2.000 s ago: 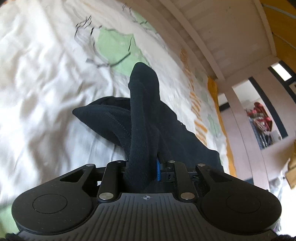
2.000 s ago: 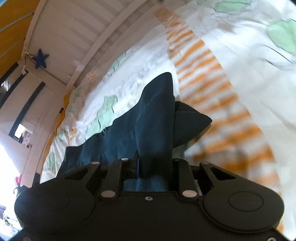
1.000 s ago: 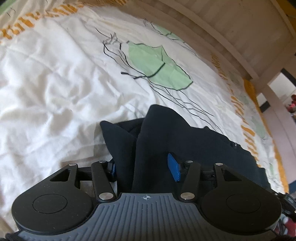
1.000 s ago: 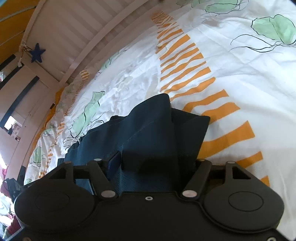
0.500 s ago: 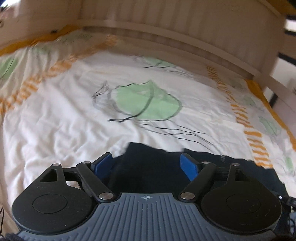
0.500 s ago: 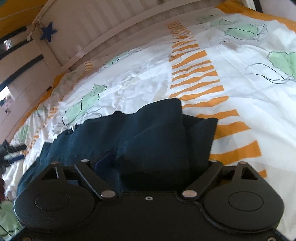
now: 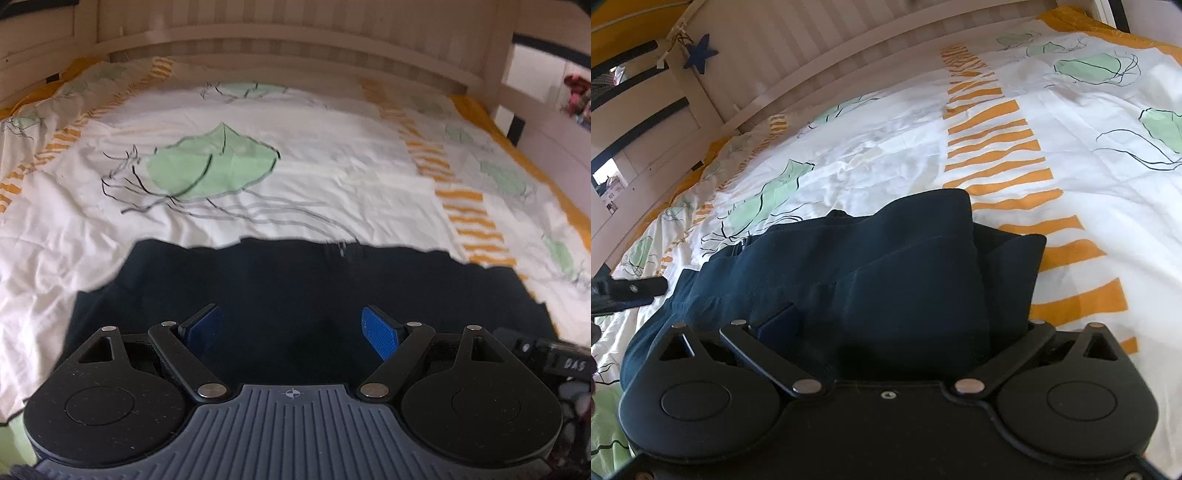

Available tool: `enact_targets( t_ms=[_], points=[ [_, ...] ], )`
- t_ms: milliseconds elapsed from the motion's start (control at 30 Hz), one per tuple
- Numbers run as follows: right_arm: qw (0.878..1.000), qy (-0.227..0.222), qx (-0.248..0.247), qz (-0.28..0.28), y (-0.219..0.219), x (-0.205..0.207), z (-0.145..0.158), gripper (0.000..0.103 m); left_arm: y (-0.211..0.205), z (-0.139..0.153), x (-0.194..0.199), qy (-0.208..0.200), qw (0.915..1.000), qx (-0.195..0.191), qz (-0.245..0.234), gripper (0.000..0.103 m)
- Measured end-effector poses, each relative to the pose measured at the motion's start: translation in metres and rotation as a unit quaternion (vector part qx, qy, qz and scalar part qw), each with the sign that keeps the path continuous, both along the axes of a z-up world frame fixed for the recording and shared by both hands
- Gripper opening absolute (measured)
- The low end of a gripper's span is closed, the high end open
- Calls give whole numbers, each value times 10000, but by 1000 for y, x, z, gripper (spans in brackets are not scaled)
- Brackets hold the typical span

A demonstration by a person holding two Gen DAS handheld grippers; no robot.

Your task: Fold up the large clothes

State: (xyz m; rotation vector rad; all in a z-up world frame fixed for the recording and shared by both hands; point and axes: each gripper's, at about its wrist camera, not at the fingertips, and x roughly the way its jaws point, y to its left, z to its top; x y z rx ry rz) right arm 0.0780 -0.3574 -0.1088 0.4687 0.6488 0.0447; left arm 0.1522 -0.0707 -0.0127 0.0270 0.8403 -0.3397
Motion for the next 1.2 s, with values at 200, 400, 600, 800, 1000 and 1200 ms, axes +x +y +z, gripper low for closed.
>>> enact_targets(
  t_ms=[200,400,600,800,1000,1200],
  points=[
    [10000,-9,15,1,-1,0,-1,102,-13,-22,2,342,9991,226,86,84],
    [10000,-7,8,-1,0,0,-1,102,-17,-33,-5,146,9995,225,141,92],
    [10000,-34,6,-2,1,-1,-2,103,-20,-40,-13,-196,9994,285,95,96],
    [10000,-71,17,-3,1,-1,-3,103,-13,-36,-11,-130,9998,108,-61,90],
    [10000,-83,26,-4,1,-1,-3,103,-8,-26,-42,-343,9992,-107,-156,51],
    [10000,-85,26,-5,1,-1,-3,103,-11,-20,-74,-666,9974,-144,-230,22]
  ],
)
